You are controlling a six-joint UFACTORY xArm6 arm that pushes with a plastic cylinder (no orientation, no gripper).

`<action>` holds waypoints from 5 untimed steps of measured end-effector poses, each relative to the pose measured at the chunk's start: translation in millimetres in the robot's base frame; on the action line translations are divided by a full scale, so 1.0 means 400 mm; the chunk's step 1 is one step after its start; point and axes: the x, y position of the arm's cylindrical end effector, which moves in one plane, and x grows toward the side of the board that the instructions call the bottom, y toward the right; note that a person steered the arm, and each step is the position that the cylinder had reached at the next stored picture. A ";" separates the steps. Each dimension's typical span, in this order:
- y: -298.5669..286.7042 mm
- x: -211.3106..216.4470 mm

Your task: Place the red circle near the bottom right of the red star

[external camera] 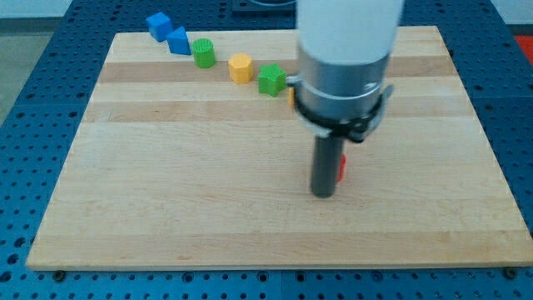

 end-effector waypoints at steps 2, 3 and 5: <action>0.150 -0.117; 0.045 -0.054; -0.185 -0.041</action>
